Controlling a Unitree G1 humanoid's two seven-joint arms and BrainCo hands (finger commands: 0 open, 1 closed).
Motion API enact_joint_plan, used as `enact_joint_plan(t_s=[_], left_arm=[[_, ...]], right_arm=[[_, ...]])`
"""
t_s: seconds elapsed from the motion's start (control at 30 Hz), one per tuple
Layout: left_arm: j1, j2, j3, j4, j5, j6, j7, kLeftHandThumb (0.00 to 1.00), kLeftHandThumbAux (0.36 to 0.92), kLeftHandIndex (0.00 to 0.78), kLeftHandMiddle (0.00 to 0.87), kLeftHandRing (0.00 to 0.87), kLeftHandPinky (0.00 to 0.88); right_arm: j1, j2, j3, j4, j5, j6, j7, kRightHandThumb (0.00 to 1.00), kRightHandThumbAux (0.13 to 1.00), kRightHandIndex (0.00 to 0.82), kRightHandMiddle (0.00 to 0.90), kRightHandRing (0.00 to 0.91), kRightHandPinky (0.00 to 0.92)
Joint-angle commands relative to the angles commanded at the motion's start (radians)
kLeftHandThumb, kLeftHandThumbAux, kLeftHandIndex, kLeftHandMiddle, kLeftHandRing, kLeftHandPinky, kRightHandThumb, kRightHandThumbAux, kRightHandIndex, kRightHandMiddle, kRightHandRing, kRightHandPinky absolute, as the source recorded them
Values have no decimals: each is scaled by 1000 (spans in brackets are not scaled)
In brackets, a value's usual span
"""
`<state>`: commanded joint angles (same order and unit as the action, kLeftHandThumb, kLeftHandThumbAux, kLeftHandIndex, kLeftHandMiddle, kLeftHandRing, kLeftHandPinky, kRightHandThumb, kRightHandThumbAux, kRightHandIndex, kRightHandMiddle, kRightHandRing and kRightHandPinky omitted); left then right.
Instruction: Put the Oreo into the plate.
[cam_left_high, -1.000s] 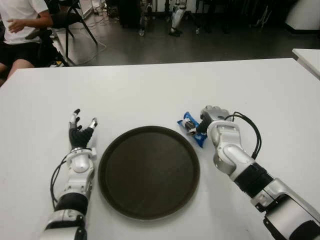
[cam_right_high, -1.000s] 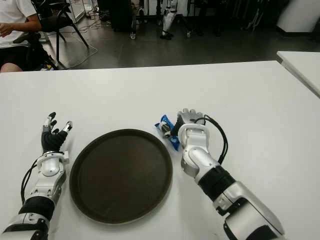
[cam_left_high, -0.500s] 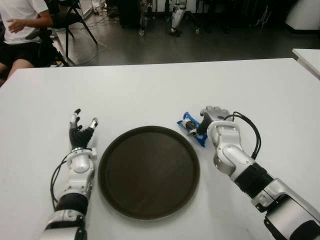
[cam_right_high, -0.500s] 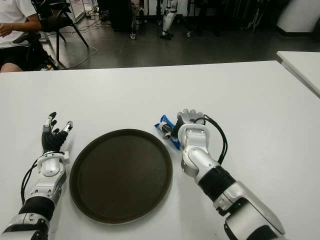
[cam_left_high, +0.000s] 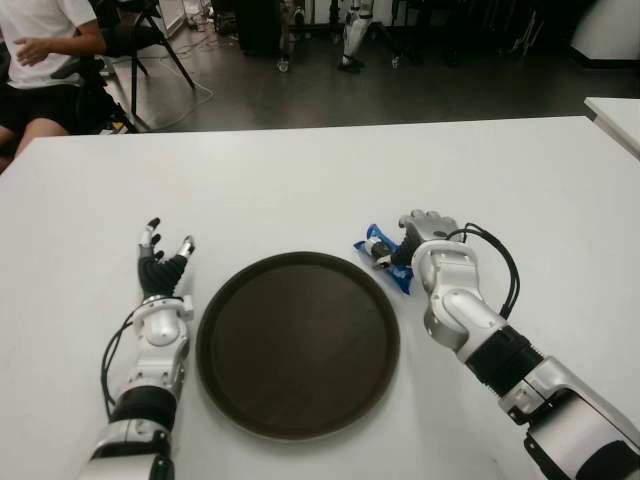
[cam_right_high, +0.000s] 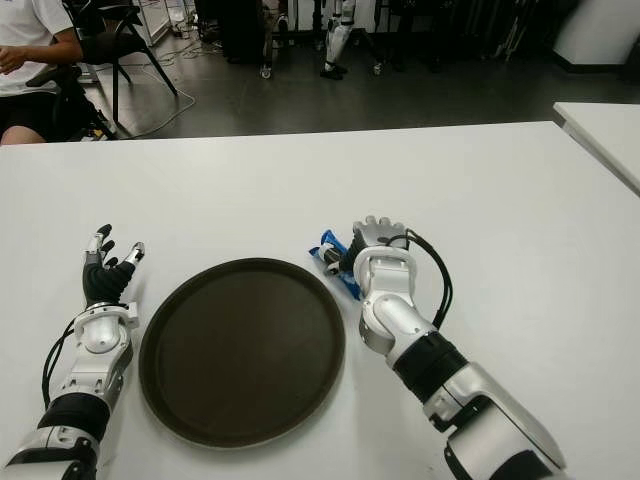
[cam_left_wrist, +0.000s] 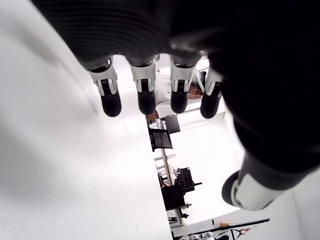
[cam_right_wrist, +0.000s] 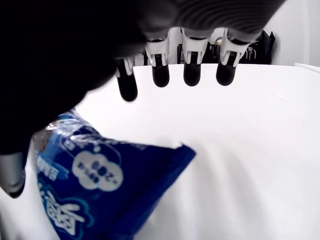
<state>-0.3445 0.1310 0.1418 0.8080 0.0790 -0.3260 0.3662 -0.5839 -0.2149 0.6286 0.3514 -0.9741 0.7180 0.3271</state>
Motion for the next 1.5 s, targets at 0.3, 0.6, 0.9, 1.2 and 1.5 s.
enact_joint_plan(t_s=[0.3,0.6,0.9,1.2,1.5], left_arm=[[-1,-5,5,0,-11,0,-4,86,685,30,56,35,35],[0,-7,6,-7,-16,6,-10,88,697,25,45,30,36],[1,-4,1,-7,-11,0,-11,89,703,15,29,15,26],[8,-5,-3,-20,-5,1,-6,56,689,15,22,11,25],[3,-5,6,-7,-14,-3,-6,100,701,37,62,45,45]], right_arm=[[-1,9,-11,22,5,-11,-23,0,480,231,61,24,22],[-4,12,-16,32,6,-20,-35,0,474,235,71,34,21],[-8,28,-36,56,26,-33,-62,0,480,239,66,32,20],[-26,46,-49,115,43,-55,-88,0,472,259,63,18,13],[-52,69,-56,180,63,-73,-117,0,485,298,57,10,8]])
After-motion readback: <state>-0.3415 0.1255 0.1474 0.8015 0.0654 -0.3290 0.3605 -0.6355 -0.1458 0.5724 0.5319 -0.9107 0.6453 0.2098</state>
